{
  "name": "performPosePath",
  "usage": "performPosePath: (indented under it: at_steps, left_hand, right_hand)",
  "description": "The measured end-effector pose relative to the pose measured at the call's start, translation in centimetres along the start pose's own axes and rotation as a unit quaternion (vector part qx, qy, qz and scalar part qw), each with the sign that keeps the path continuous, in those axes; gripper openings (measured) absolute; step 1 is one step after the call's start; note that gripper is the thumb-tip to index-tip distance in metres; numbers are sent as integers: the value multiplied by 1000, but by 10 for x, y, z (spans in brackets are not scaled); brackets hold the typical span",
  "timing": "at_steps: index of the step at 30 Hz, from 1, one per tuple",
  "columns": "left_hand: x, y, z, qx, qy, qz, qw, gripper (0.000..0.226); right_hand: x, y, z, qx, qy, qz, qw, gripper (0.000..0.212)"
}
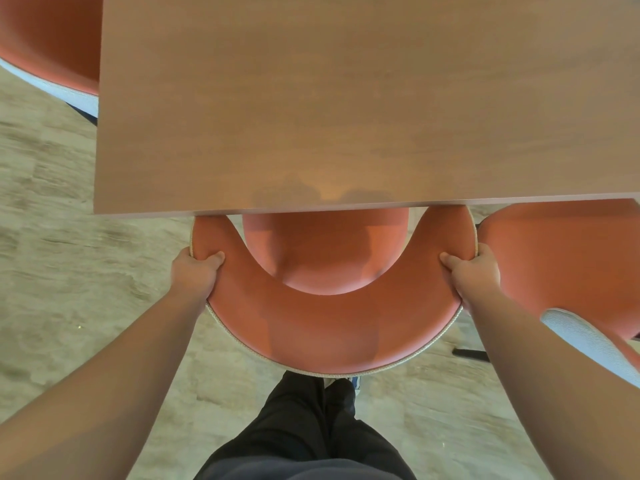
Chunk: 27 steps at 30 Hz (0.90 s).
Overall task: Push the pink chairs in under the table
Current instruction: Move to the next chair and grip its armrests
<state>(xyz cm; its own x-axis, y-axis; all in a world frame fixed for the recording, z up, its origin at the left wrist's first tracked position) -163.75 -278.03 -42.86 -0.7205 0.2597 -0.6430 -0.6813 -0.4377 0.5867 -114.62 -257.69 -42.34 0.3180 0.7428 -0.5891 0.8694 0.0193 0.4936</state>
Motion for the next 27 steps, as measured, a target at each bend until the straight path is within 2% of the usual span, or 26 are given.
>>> performPosePath:
  at_steps: [7, 13, 16, 19, 23, 25, 27]
  left_hand:
    - [6, 0, 7, 40, 3, 3, 999, 37]
    - [3, 0, 8, 61, 10, -15, 998, 56]
    - [-1, 1, 9, 51, 24, -32, 998, 65]
    - [-13, 5, 12, 55, 25, -39, 997, 63]
    - [-47, 16, 17, 43, -23, -32, 998, 54]
    - [-69, 25, 24, 37, -66, -30, 997, 56]
    - [-88, 31, 30, 37, -99, -42, 994, 48]
  right_hand:
    - [1, -6, -7, -38, 0, -10, 999, 43]
    - [-5, -5, -9, -31, -28, -26, 999, 56]
    - [-18, -5, -12, -41, -41, -9, 998, 66]
    - [-44, -4, -18, -33, -37, 9, 999, 69]
    - [-96, 2, -24, -7, 2, 22, 1000, 63]
    - [-122, 4, -25, 18, 14, 12, 1000, 57]
    - [-145, 6, -26, 50, 18, -10, 999, 52]
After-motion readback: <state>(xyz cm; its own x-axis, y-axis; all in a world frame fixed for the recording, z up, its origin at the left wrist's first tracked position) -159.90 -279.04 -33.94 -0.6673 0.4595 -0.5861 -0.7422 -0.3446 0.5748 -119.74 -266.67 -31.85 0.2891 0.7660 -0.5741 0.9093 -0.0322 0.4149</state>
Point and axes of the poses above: each hand's wrist, its own x-axis towards the middle knuckle, its own y-axis out of the back of the hand, z = x × y, the point moved 6 cm from there along x, towards the middle knuckle, and after that the axes turned 8 degrees about x, right-handed, at the moved point
